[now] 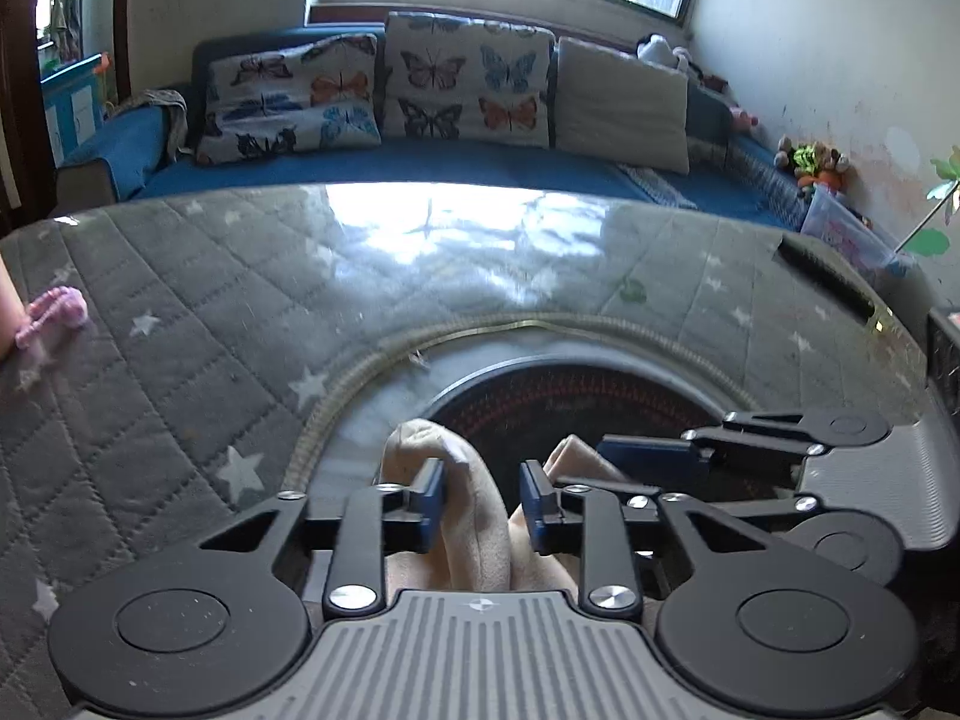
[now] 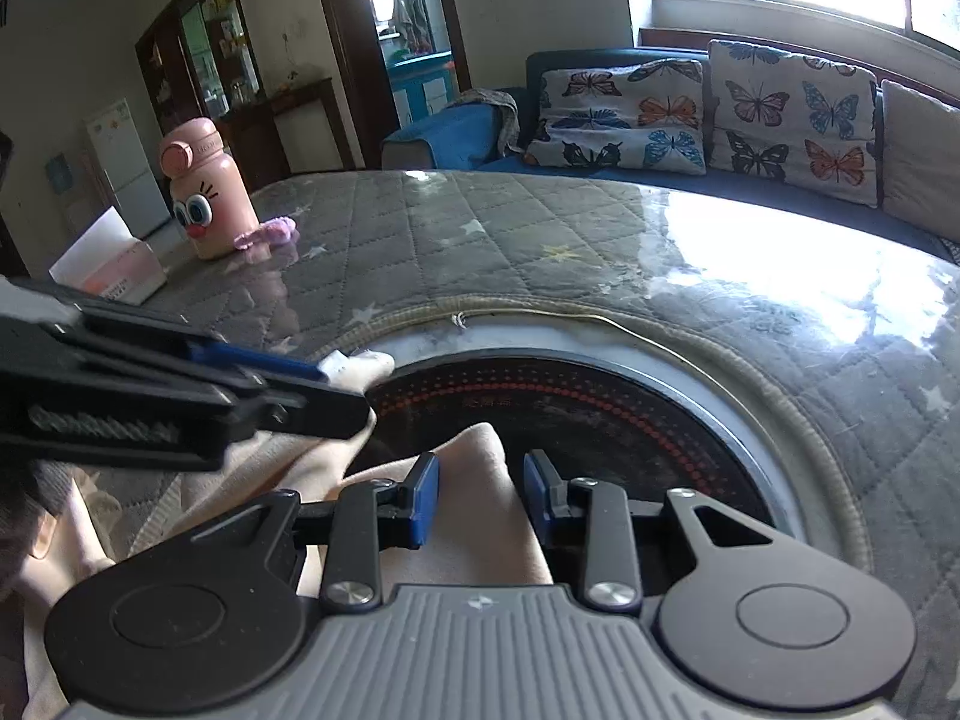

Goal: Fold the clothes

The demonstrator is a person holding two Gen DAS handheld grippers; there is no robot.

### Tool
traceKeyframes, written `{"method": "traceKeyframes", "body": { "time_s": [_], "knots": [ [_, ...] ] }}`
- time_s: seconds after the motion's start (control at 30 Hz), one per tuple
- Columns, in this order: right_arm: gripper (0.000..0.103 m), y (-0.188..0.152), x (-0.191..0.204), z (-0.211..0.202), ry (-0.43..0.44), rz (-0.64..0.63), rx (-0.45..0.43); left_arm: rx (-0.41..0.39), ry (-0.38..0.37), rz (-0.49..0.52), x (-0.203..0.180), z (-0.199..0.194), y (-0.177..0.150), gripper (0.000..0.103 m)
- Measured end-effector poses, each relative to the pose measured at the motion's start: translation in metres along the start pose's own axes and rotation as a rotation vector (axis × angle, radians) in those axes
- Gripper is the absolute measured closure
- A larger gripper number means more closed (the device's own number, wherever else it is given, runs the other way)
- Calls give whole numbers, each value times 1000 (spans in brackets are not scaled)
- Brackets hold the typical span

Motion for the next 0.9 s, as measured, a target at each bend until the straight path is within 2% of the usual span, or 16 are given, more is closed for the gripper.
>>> {"method": "traceKeyframes", "body": {
  "time_s": [0.03,0.07,0.13,0.23,0.4,0.63,0.8,0.9],
  "knots": [
    [73,0,1,0,3,3,-4,4,-2,1,0,1,-1,90],
    [73,0,2,0,6,5,-4,7,-5,2,1,1,-1,94],
    [85,0,2,0,12,10,-5,0,-5,8,-1,-1,0,96],
    [96,-1,0,-2,7,18,-13,-25,-8,12,-3,-7,5,97],
    [97,4,-14,-17,-47,32,-59,-81,-14,38,-9,-19,18,98],
    [97,20,-64,-52,-209,78,-174,-176,1,78,-8,-37,39,98],
    [98,25,-107,-69,-325,139,-231,-180,58,89,9,-31,39,98],
    [98,21,-129,-64,-368,170,-218,-163,99,83,23,-21,35,98]
  ]
}}
Point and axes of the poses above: each gripper's, at about its wrist camera, not at the fingertips, and z roughly the way its jaws point, x to its left, y to its top, the point moved 9 cm from there along z, roughly the way its jaws point, and after that the axes turned 15 degrees about -y, right-handed, at the moved point
